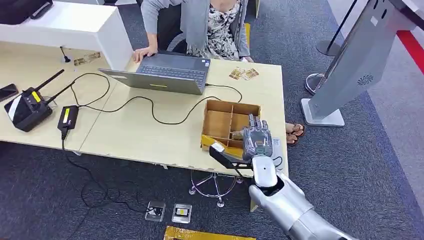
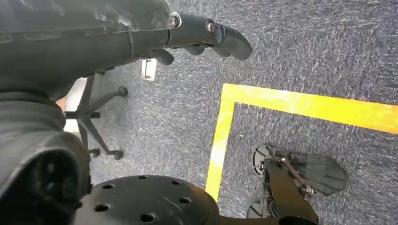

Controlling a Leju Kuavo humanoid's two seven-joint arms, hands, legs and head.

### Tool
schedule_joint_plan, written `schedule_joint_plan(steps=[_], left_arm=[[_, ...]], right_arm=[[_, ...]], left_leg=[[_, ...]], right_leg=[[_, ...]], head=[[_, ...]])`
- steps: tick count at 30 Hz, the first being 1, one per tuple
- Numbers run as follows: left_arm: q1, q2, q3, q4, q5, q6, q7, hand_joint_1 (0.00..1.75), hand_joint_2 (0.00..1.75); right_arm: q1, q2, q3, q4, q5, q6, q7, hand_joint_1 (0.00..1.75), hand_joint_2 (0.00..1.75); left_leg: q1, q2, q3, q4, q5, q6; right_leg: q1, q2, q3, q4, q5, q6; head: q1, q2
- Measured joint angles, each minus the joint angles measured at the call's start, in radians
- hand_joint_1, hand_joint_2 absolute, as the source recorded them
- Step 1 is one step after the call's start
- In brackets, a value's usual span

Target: Pass the card to the sensor for recognition and then transmit it.

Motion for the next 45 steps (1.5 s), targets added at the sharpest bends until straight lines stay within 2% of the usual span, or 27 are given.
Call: schedule_joint_plan(steps=[15,16,18,20,23,30,35,45], left_arm=[[0.000,0.002,0.000,0.000,-0.006,-0.014,0.015,0.00,0.00],[0.000,0.002,0.000,0.000,-0.006,-0.014,0.015,0.00,0.00],[0.000,0.002,0.000,0.000,-0.005,-0.007,0.022,0.00,0.00],[0.000,0.001,0.000,0.000,-0.005,0.002,0.027,0.00,0.00],[0.000,-0.004,0.000,0.000,-0.005,0.018,0.029,0.00,0.00],[-0.001,-0.004,0.000,0.000,-0.004,0.026,0.029,0.00,0.00],[0.000,-0.005,0.000,0.000,-0.003,0.027,0.028,0.00,0.00],[0.000,-0.005,0.000,0.000,-0.010,0.026,0.023,0.00,0.00]], right_arm=[[0.000,0.009,0.001,0.050,-0.021,-0.025,-0.030,1.75,1.75],[0.000,0.010,0.001,0.051,-0.023,-0.027,-0.033,1.68,1.75],[-0.003,0.016,0.000,0.061,-0.028,-0.030,-0.042,1.73,1.75],[-0.007,0.020,0.000,0.069,-0.031,-0.032,-0.054,1.69,1.75],[-0.010,0.030,0.000,0.085,-0.035,-0.043,-0.068,1.75,1.75],[-0.021,0.064,0.001,0.118,-0.048,-0.048,-0.094,1.75,1.75],[-0.022,0.075,0.002,0.125,-0.052,-0.055,-0.086,1.75,1.75],[-0.036,0.066,0.004,0.068,-0.026,-0.042,-0.013,1.75,1.75]], left_leg=[[0.000,0.000,0.002,0.000,0.000,-0.001],[0.000,0.000,0.003,0.000,0.000,-0.001],[0.000,0.001,0.003,0.000,0.000,-0.001],[0.000,0.001,0.004,0.000,-0.001,-0.001],[0.000,0.002,0.004,0.000,-0.001,-0.001],[0.001,0.003,0.005,0.000,-0.001,-0.001],[0.002,0.003,0.005,0.000,-0.001,-0.001],[0.001,0.002,0.004,0.000,-0.001,-0.001]], right_leg=[[0.000,0.001,0.002,0.000,0.000,0.000],[0.000,0.001,0.002,0.000,0.000,0.000],[0.000,0.001,0.002,0.000,0.000,0.000],[0.000,0.001,0.003,0.000,0.000,0.000],[0.000,0.001,0.003,0.000,0.000,0.000],[0.001,0.004,0.003,0.000,0.000,0.000],[0.002,0.003,0.003,0.000,0.000,-0.001],[0.001,0.003,0.003,0.000,0.001,-0.001]], head=[[0.000,0.000],[0.000,0.000],[0.000,0.000],[0.000,0.000],[0.000,0.000],[0.000,0.000],[0.000,0.000],[0.000,0.000]])
